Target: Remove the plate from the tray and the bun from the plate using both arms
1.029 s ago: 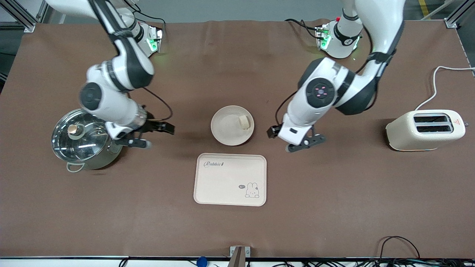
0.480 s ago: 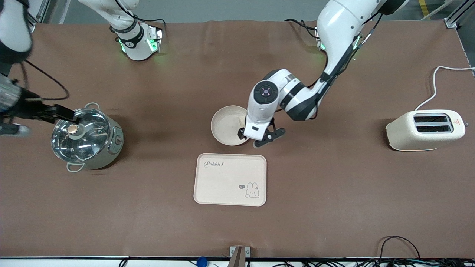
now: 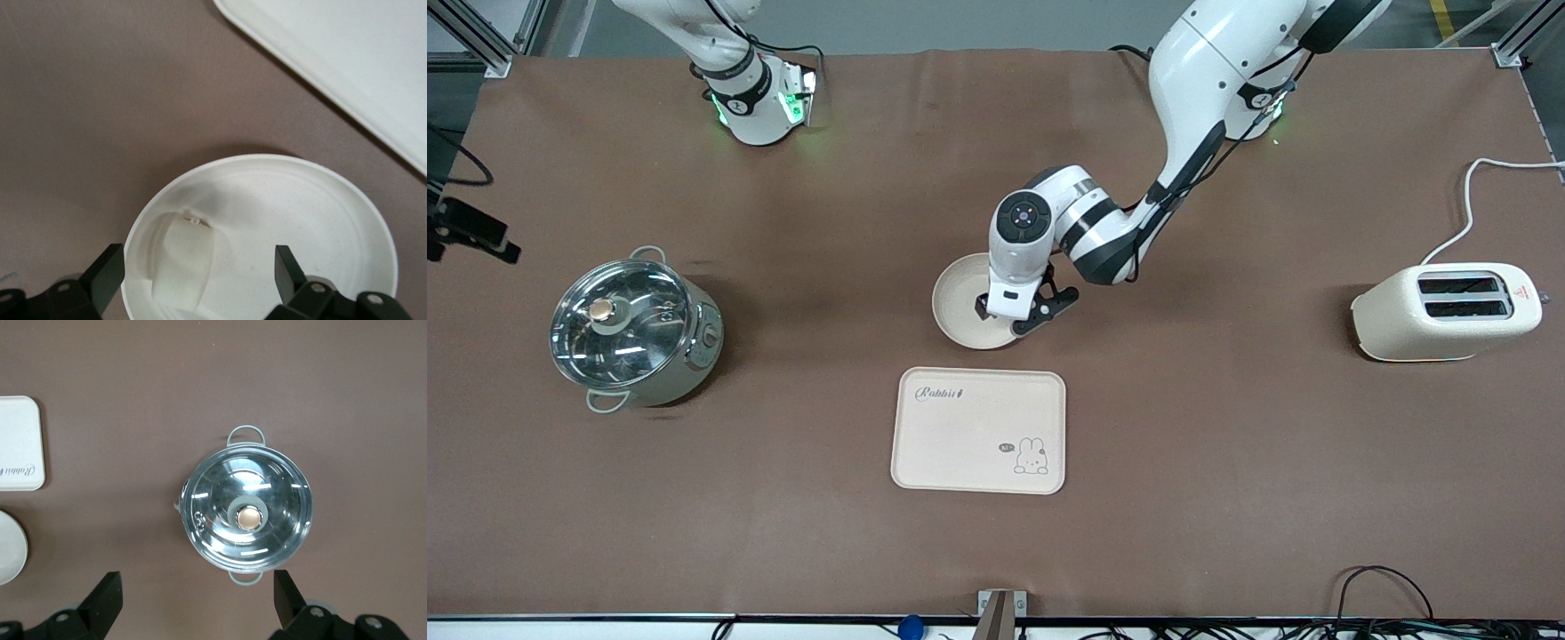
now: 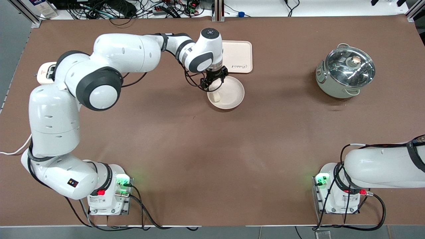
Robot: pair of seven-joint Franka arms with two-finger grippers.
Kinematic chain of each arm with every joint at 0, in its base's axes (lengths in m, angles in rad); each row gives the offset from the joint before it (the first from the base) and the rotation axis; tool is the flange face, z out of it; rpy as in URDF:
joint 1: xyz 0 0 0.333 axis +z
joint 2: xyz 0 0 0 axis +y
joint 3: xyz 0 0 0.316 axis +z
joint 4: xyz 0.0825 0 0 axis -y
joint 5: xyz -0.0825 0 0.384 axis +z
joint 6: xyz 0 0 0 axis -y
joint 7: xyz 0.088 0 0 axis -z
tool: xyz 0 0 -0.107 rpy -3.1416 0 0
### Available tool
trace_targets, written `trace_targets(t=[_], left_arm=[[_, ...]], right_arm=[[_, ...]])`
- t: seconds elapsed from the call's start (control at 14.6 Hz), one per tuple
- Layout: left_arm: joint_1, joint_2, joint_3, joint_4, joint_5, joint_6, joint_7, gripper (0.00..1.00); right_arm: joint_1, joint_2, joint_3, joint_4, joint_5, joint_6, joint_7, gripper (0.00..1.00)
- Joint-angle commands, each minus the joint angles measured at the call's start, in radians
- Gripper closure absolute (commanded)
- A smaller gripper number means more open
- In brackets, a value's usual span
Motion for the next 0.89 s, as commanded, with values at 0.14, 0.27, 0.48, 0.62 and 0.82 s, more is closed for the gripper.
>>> trace_targets(t=[0.14,0.27,0.48,0.62,0.82], left_arm=[[-0.012,0.032,0.001,0.008,0.021,0.043,-0.035,0.21],[-0.019,0.038,0.001,0.008,0.021,0.043,-0.036,0.26],[-0.023,0.04,0.001,-0.004,0.023,0.043,-0.036,0.43],[-0.023,0.04,0.001,-0.007,0.021,0.043,-0.036,0.6],[-0.021,0.032,0.001,-0.003,0.021,0.037,-0.033,0.8]], right_arm=[[0.049,-0.005,-0.027,0.009,-0.034,-0.026,0.01,0.0],[0.075,-0.005,-0.044,0.009,-0.034,-0.035,0.011,0.0],[0.082,-0.007,-0.039,0.012,-0.034,-0.046,0.008,0.0],[0.092,-0.016,-0.041,0.013,-0.035,-0.075,0.01,0.0],[0.109,-0.034,-0.038,0.01,-0.038,-0.087,0.01,0.0]])
